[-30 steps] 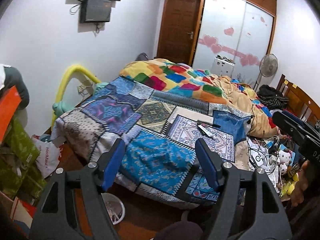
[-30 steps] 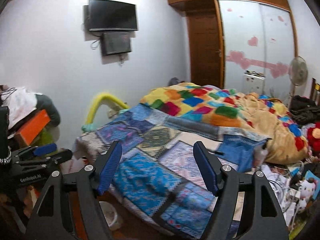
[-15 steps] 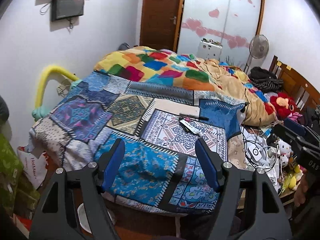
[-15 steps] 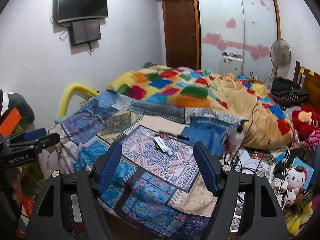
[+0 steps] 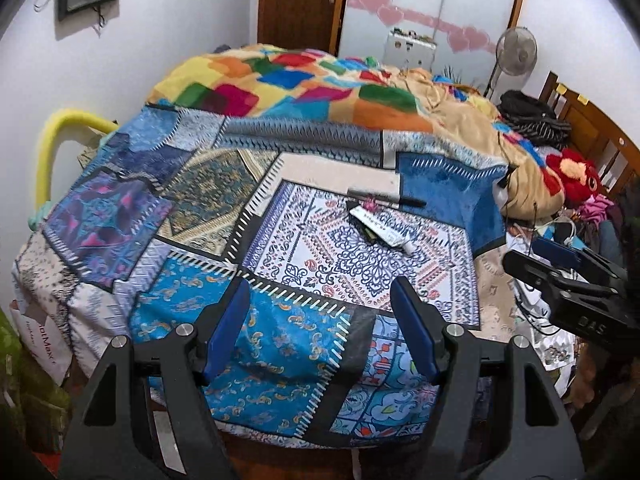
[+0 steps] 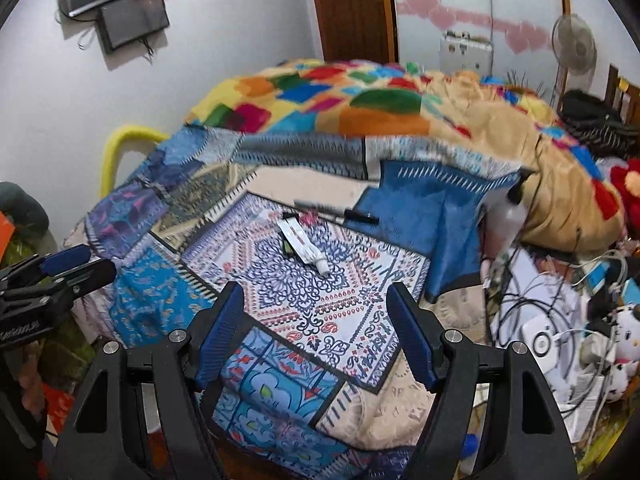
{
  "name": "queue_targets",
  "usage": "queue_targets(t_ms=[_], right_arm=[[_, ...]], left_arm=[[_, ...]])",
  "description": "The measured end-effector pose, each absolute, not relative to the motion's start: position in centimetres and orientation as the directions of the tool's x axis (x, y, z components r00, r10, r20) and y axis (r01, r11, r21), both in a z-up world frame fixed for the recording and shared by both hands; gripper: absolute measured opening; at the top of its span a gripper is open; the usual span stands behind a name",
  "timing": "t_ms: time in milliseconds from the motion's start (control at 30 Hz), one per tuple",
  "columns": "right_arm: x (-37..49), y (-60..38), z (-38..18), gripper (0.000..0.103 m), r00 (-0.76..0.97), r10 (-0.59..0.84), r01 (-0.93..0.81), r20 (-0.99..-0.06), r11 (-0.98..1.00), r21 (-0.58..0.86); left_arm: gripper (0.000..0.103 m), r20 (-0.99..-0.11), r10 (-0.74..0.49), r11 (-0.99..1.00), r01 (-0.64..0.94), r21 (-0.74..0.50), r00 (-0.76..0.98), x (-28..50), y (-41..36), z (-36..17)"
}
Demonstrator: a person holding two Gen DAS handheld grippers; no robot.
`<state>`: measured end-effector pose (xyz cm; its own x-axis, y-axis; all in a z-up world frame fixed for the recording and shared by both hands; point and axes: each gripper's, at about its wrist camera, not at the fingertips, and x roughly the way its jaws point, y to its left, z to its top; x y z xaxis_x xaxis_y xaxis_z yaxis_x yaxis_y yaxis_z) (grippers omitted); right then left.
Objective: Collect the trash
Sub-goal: 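Grasp the white tube with the right tool while the left tool grasps a black marker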
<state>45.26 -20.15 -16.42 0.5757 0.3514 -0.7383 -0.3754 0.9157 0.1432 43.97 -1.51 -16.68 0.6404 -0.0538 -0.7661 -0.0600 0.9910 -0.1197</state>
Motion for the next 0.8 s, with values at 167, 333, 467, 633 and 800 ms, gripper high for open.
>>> queue_targets(t_ms=[167,333,467,633,800], right_arm=[[48.2,-18.8,-19.8,0.07,0.534,0.339,-0.391,-0.774,0.911,0.129],[51.1,-17.4,-22.6,0.057,0.483,0.351,-0.406,-0.802,0.902,0.15],[53.0,-16.1,-24.7,0.045,0.456,0.343,-0.428,-0.821,0.894,0.135],[53.9,-14.1,-26.5,0.037,0.473,0.3,-0.474,-0.829,0.879,0.048],[54.4,-13.2,-27.2,0.026,0.468,0.313,-0.508,-0.826,0.86,0.038]], left_arm=[[0.072,-0.797,-0.069,0.99,-0.055,-0.128,0.6,46.5,-1.2,-19.8],[0.072,-0.822,-0.077,0.991,-0.048,-0.126,0.564,48.4,-0.9,-22.5],[0.072,-0.833,-0.082,0.99,-0.049,-0.129,0.548,49.7,-0.9,-24.1],[0.072,-0.839,-0.083,0.989,-0.058,-0.135,0.538,50.8,-0.8,-25.5],[0.072,-0.846,-0.079,0.99,-0.059,-0.129,0.527,51.7,-0.9,-26.4]])
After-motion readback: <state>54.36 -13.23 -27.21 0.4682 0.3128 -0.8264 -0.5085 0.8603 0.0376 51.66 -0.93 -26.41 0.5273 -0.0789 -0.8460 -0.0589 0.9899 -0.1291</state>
